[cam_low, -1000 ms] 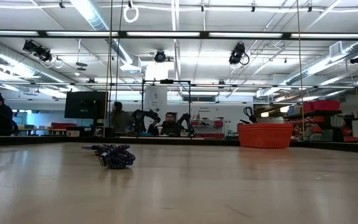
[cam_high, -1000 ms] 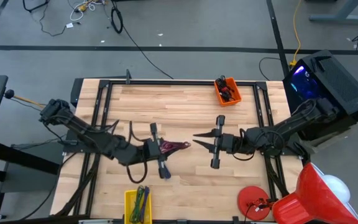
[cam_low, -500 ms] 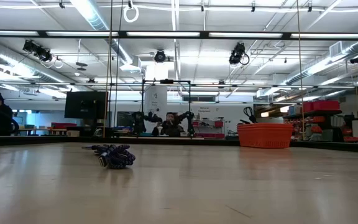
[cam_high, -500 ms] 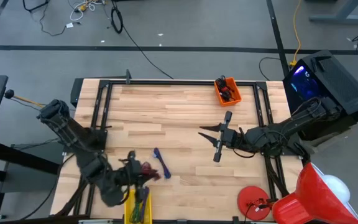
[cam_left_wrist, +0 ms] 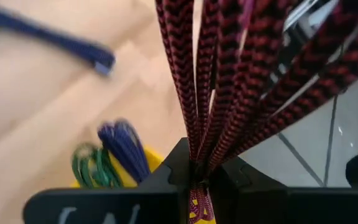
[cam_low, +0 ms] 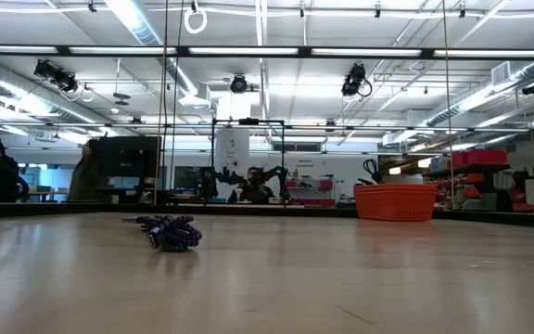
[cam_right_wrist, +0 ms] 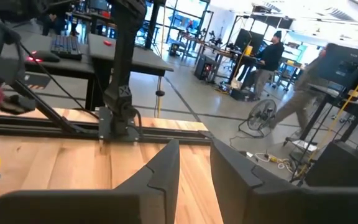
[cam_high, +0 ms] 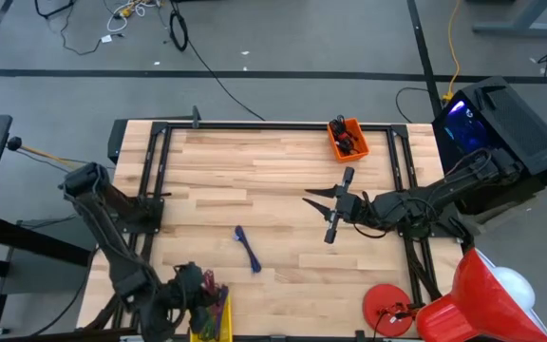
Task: Pick & Place USB Port
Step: Put the pink and black charger cable into the yellow bin, then put the blue and black charger cable into the yellow bin
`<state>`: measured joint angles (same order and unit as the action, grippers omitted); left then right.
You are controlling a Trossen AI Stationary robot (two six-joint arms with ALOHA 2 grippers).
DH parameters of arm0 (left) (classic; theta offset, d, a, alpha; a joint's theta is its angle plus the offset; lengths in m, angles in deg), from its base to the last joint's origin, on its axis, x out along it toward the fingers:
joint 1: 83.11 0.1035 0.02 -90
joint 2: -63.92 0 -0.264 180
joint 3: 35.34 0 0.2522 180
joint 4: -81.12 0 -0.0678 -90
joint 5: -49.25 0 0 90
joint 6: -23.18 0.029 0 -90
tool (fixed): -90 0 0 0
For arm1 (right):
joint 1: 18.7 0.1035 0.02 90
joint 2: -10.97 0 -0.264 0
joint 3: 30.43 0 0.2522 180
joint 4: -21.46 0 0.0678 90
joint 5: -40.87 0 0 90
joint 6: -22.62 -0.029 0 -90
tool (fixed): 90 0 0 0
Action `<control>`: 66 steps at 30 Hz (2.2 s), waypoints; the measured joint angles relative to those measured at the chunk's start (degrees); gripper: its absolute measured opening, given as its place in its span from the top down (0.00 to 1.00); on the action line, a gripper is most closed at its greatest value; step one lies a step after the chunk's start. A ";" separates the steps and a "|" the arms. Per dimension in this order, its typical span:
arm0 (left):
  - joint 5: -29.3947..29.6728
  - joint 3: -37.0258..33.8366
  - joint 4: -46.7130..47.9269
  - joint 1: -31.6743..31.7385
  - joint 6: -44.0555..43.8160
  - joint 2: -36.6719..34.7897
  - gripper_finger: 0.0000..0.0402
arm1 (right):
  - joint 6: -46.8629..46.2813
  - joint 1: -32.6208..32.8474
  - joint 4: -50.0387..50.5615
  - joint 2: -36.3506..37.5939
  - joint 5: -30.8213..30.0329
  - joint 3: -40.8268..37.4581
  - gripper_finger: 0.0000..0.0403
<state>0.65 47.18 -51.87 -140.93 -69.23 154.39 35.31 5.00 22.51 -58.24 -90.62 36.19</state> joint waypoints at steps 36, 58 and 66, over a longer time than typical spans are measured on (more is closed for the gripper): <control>-23.11 0.05 -1.33 0.49 -21.88 10.80 0.65 | 0.22 -0.31 3.98 -0.02 0.55 0.00 0.77; -17.95 0.05 14.91 3.44 -16.41 1.18 0.56 | -3.23 -1.29 9.40 -0.04 0.57 0.00 0.77; -19.67 0.05 25.00 8.41 -3.64 -4.08 0.56 | -3.23 -1.29 9.81 -0.04 0.55 0.00 0.77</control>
<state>-19.02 47.24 -26.86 -132.52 -72.87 150.31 32.08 3.72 32.32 -58.28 -90.08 36.19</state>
